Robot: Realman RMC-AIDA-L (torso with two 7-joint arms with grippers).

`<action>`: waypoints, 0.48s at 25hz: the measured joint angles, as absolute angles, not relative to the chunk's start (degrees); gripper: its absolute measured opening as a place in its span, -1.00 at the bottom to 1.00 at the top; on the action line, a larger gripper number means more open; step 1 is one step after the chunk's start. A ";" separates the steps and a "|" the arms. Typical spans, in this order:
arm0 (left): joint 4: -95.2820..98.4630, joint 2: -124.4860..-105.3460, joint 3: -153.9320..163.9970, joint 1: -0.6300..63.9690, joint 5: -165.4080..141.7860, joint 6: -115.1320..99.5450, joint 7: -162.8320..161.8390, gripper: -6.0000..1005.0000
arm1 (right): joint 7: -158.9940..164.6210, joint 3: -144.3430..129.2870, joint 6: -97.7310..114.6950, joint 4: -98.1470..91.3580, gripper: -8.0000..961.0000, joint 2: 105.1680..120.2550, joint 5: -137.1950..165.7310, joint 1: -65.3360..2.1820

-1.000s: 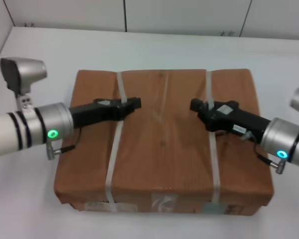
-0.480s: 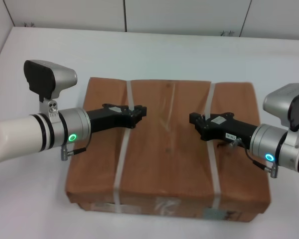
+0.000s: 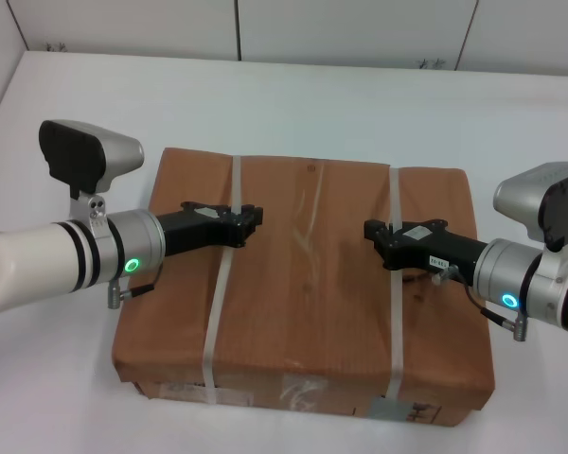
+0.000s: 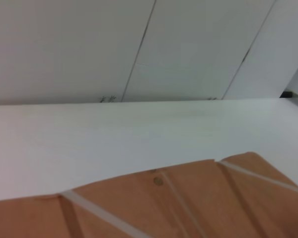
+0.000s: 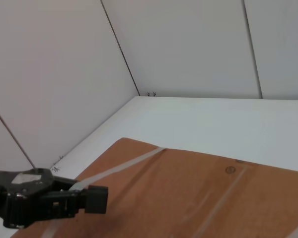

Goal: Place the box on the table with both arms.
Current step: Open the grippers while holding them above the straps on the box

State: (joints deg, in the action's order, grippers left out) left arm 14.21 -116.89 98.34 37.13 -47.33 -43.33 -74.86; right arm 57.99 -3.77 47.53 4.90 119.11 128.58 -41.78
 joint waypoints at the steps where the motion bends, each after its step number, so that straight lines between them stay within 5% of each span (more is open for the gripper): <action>1: 14.09 -116.90 98.34 37.11 -47.33 -42.99 -74.83 -0.80 | 58.01 -3.72 47.52 4.90 -0.98 119.11 128.58 -41.77; 12: 13.80 -117.00 98.46 36.94 -47.94 -42.12 -74.78 -0.79 | 58.83 -4.00 46.10 6.04 -0.98 119.08 128.59 -42.42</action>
State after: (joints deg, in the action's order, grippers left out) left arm 13.80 -117.00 98.46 36.94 -47.94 -42.12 -74.78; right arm 58.83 -4.00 46.10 6.04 119.08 128.59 -42.42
